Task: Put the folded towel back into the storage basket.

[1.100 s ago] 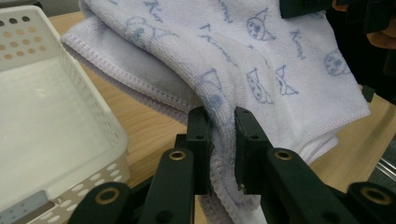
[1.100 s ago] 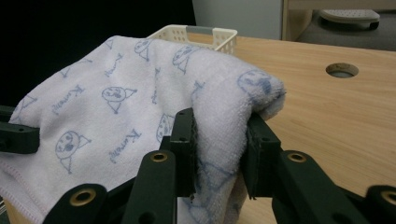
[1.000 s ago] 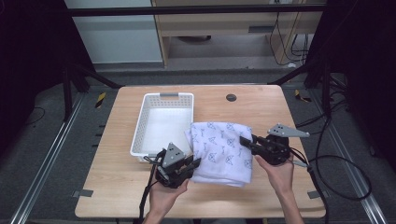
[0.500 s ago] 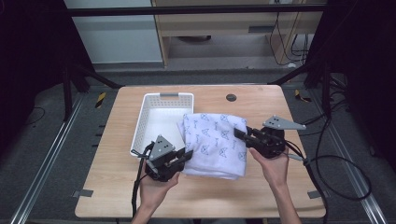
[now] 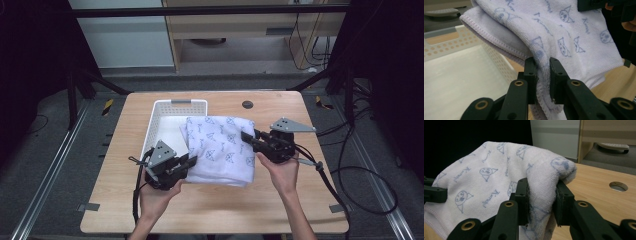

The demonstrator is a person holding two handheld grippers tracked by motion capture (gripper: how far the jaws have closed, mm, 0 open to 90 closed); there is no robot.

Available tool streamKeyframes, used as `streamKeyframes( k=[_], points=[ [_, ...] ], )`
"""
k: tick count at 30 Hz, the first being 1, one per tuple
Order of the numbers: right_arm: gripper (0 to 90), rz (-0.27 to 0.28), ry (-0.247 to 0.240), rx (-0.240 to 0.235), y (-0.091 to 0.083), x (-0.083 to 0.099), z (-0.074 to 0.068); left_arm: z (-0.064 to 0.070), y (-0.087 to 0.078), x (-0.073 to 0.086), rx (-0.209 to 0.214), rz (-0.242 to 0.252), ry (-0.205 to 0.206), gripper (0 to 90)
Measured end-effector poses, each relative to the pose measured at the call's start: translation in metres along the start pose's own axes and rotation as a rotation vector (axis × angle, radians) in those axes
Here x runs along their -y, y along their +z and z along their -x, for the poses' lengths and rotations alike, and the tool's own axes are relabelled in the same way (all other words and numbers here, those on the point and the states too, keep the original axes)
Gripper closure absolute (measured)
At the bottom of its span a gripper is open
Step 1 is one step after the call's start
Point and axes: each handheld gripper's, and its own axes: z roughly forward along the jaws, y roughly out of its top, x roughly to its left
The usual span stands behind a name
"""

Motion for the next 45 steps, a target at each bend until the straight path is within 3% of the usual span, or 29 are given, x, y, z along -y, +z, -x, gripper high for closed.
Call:
streamKeyframes(
  k=[12, 20, 29, 45],
  points=[
    [69.0, 0.009, -0.022, -0.001, 0.02, -0.014, -0.014, -0.019, -0.013, 0.001, -0.014, 0.029, -0.018, 77.8],
    [69.0, 0.026, 0.015, -0.016, 0.032, -0.017, -0.011, -0.029, -0.012, -0.001, -0.019, 0.031, -0.028, 77.8],
    [69.0, 0.026, -0.022, -0.019, 0.049, -0.03, -0.02, -0.046, -0.021, -0.003, -0.033, 0.054, -0.051, 77.8],
    [69.0, 0.037, -0.022, -0.026, 0.079, -0.041, -0.028, -0.071, -0.024, -0.004, -0.081, 0.064, -0.078, 77.8]
  ],
)
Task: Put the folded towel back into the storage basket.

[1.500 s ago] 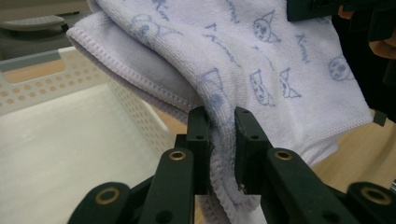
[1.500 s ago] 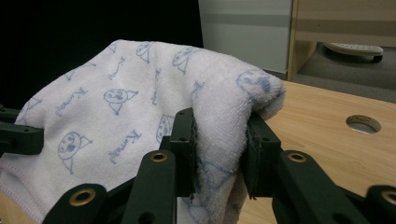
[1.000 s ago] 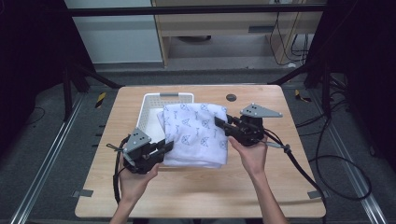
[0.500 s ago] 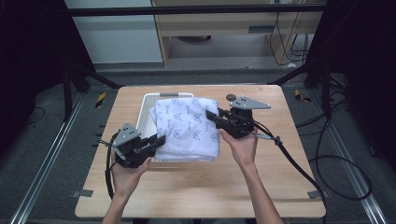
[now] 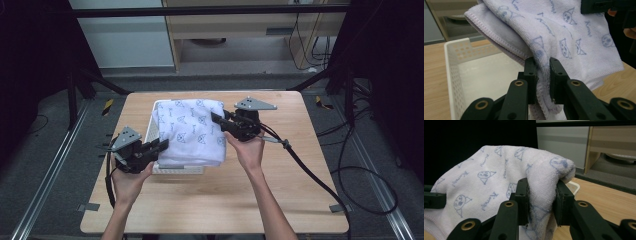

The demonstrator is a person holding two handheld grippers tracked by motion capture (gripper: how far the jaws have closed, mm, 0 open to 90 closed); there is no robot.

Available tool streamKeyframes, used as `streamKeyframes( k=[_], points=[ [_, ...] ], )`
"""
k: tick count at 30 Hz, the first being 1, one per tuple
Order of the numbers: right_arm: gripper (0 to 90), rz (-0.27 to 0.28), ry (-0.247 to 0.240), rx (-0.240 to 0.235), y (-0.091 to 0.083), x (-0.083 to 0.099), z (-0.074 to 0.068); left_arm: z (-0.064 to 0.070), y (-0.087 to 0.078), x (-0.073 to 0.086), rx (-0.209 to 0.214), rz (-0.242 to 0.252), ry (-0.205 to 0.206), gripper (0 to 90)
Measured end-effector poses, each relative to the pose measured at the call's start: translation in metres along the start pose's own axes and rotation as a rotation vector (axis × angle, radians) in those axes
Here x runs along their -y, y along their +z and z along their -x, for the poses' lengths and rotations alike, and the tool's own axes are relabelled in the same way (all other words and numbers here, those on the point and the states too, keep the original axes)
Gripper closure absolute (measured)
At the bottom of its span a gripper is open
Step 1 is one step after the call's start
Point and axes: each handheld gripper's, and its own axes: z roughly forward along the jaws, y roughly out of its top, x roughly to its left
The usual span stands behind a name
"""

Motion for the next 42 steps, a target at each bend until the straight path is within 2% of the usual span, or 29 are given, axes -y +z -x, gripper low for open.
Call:
streamKeyframes(
  k=[11, 21, 37, 42],
  points=[
    [69.0, 0.004, -0.011, 0.003, 0.021, -0.004, -0.008, -0.017, -0.001, 0.002, -0.027, 0.004, -0.036, 77.9],
    [69.0, -0.002, -0.014, 0.003, 0.037, -0.006, -0.014, -0.029, -0.003, 0.004, -0.069, 0.011, -0.047, 77.8],
    [69.0, -0.02, -0.021, 0.003, 0.063, -0.009, -0.019, -0.046, 0.001, 0.01, -0.123, 0.012, -0.074, 77.8],
    [69.0, -0.02, -0.005, -0.001, 0.071, -0.006, -0.017, -0.05, 0.004, 0.012, -0.129, 0.008, -0.08, 77.8]
  ],
)
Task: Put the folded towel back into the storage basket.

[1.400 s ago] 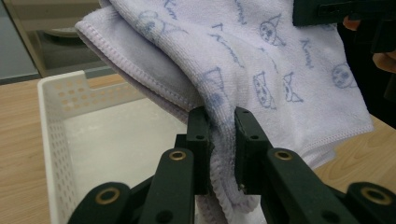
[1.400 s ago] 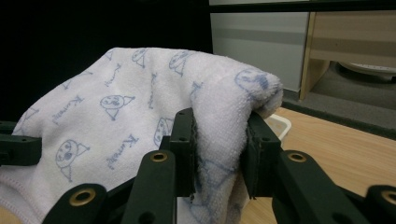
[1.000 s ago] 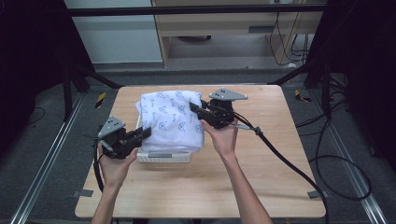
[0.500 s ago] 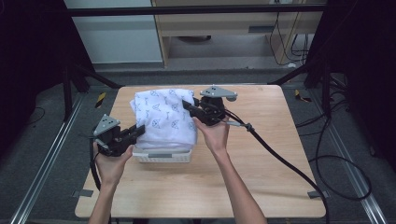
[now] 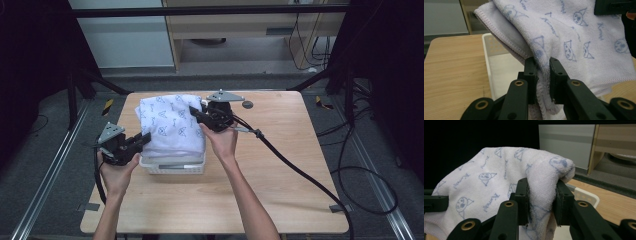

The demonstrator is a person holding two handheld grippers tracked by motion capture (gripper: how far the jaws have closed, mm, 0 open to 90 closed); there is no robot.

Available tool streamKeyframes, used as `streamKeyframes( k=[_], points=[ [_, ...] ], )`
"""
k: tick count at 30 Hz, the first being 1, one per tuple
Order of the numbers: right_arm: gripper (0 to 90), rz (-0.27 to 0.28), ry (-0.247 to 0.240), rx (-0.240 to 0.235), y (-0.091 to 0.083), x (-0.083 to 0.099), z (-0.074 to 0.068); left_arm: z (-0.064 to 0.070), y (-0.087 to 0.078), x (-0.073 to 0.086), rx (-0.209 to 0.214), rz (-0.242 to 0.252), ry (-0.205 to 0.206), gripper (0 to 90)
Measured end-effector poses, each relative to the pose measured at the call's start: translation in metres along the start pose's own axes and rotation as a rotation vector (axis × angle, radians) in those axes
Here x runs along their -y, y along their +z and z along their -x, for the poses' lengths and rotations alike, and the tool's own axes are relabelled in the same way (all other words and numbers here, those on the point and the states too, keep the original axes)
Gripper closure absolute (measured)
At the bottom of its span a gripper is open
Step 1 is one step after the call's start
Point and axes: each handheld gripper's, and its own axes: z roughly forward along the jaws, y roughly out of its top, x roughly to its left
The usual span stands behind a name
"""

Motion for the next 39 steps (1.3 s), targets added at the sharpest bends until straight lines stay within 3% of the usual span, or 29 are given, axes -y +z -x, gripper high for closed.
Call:
streamKeyframes(
  k=[24, 39],
  points=[
    [68.9, -0.072, -0.016, 0.052, 0.036, 0.028, 0.008, -0.015, 0.035, 0.022, -0.046, -0.078, 0.002, 77.7],
    [68.7, -0.127, -0.035, 0.089, 0.048, 0.043, 0.008, -0.02, 0.05, 0.034, -0.055, -0.125, -0.001, 77.7]
  ],
)
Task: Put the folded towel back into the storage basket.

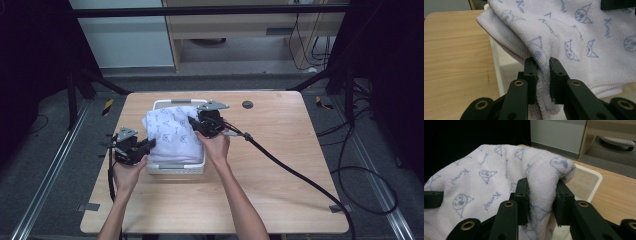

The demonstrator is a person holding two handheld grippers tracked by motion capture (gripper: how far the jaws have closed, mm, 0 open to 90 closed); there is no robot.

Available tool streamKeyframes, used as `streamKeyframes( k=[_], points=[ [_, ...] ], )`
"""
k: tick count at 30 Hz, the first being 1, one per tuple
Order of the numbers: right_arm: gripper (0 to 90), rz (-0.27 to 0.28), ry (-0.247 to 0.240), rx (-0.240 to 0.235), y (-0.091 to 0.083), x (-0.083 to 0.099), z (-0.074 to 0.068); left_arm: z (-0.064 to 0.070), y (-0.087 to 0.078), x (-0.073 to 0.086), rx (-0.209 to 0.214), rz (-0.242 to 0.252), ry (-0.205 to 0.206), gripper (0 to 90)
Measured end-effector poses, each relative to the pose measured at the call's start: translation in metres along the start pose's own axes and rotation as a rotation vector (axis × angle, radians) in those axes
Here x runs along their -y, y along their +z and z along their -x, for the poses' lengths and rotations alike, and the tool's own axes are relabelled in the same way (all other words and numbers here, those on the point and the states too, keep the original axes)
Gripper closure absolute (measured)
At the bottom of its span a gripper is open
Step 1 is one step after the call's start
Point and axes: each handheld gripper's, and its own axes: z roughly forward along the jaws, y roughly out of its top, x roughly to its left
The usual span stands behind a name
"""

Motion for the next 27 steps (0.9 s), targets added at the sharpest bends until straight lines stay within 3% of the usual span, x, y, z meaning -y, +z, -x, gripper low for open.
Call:
streamKeyframes(
  k=[27],
  points=[
    [67.5, -0.067, -0.011, 0.034, 0.013, 0.022, 0.004, 0.002, 0.022, 0.012, -0.014, -0.072, 0.031, 77.4]
  ],
)
